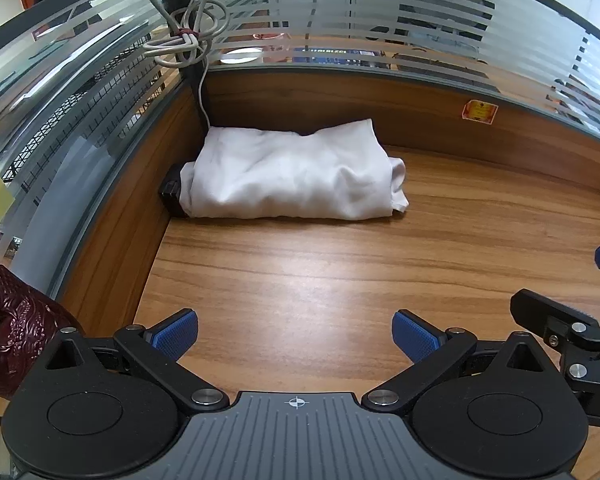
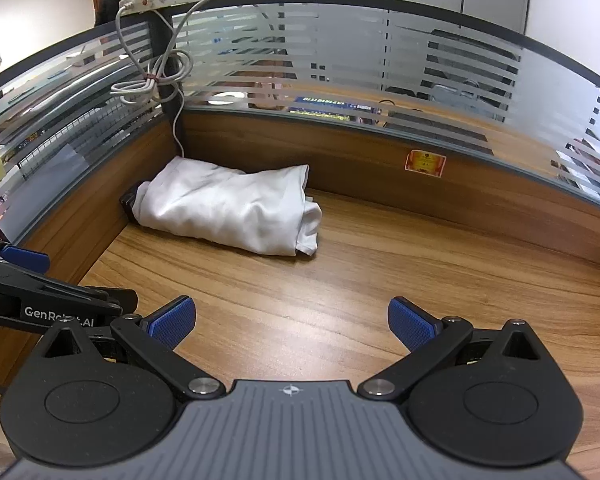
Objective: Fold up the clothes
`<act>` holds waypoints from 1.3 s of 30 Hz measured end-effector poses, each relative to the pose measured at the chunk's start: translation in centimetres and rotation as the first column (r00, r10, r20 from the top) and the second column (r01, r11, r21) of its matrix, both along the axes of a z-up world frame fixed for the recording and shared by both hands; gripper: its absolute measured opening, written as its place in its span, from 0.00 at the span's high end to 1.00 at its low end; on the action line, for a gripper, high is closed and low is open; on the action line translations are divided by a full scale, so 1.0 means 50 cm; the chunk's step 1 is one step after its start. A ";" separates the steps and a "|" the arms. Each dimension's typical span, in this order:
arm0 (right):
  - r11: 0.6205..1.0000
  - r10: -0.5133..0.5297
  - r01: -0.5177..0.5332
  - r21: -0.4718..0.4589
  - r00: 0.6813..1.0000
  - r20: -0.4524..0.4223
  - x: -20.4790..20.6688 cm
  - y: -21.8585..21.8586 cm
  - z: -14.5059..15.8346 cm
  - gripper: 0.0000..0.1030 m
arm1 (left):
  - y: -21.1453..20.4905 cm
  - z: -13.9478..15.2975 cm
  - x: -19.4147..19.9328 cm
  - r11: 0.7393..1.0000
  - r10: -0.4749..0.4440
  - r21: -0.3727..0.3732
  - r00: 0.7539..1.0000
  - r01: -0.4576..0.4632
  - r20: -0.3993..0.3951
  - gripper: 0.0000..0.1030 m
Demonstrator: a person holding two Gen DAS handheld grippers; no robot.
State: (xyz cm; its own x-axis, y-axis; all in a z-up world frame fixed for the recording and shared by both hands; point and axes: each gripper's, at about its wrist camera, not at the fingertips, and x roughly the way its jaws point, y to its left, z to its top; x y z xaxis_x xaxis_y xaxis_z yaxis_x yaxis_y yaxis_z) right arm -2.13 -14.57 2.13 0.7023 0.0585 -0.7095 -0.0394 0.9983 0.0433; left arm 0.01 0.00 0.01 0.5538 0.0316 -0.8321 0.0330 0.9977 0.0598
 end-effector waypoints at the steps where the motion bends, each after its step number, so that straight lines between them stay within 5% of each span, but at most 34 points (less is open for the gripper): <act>1: 1.000 0.000 0.000 0.004 1.000 -0.008 0.001 -0.001 0.001 0.00 | 0.000 0.001 0.002 1.000 0.000 0.014 1.000 0.000 -0.007 0.00; 39: 1.000 -0.015 0.015 0.023 1.000 -0.015 0.017 -0.013 -0.001 0.00 | 0.003 -0.001 0.017 1.000 -0.028 0.012 0.999 0.029 -0.024 0.00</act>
State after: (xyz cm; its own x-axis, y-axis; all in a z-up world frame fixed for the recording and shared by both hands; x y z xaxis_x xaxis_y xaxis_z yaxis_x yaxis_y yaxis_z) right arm -1.27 -15.23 2.07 0.6929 0.0644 -0.7182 -0.0233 0.9975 0.0669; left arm 0.86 0.14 -0.05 0.5346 0.0262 -0.8447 0.0630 0.9955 0.0707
